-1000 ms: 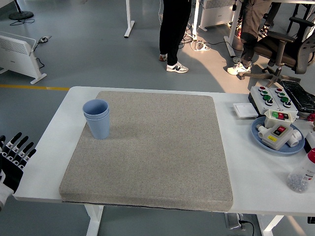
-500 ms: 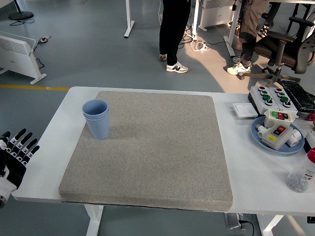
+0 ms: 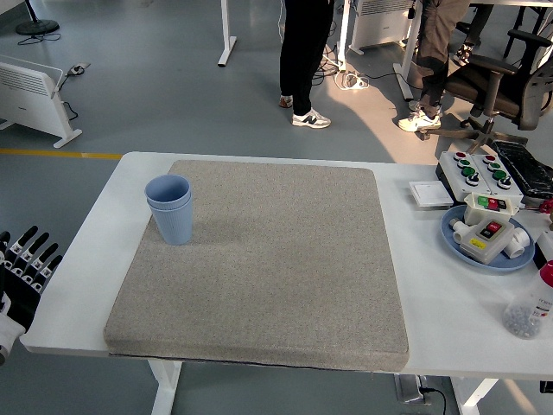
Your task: Push cup pick cup insert cup
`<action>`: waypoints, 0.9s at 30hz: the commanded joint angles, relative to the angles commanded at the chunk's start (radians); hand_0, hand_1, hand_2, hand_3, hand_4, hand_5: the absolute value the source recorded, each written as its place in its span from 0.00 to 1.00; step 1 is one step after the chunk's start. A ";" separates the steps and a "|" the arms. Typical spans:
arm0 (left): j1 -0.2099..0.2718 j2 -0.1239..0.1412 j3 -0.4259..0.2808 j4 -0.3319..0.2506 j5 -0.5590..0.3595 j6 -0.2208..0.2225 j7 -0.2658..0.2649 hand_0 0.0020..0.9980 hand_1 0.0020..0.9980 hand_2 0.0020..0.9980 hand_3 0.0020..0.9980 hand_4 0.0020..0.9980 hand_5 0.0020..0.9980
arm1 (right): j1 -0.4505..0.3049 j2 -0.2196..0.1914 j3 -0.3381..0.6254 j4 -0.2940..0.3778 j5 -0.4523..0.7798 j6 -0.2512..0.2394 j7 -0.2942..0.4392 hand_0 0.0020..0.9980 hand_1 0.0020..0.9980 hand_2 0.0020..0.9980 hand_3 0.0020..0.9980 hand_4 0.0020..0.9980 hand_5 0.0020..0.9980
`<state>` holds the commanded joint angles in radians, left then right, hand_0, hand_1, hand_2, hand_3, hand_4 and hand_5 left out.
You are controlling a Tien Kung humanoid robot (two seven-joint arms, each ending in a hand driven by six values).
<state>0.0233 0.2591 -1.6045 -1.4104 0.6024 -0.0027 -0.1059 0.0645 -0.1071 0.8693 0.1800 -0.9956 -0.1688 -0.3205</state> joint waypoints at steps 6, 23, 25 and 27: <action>-0.003 -0.002 0.002 0.004 0.000 0.005 0.002 0.87 0.88 0.90 0.87 0.60 1.00 | 0.002 0.000 0.000 0.000 -0.002 0.001 -0.001 0.53 0.55 0.64 0.64 0.22 0.75; -0.013 -0.004 0.002 0.008 0.016 0.006 0.012 0.87 0.88 0.90 0.87 0.60 1.00 | 0.015 -0.002 0.014 0.000 -0.008 -0.002 0.004 0.53 0.55 0.64 0.64 0.22 0.75; -0.013 -0.004 0.002 0.009 0.018 0.004 0.012 0.87 0.88 0.90 0.87 0.60 1.00 | 0.016 -0.002 0.015 0.000 -0.010 -0.002 0.003 0.53 0.55 0.64 0.64 0.22 0.75; -0.012 -0.004 0.002 0.009 0.019 -0.001 0.010 0.87 0.87 0.90 0.86 0.61 1.00 | 0.016 -0.001 0.016 0.000 -0.011 -0.002 0.003 0.53 0.55 0.64 0.64 0.22 0.75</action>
<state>0.0112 0.2550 -1.6025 -1.4009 0.6210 -0.0033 -0.0958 0.0809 -0.1083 0.8849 0.1800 -1.0061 -0.1704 -0.3179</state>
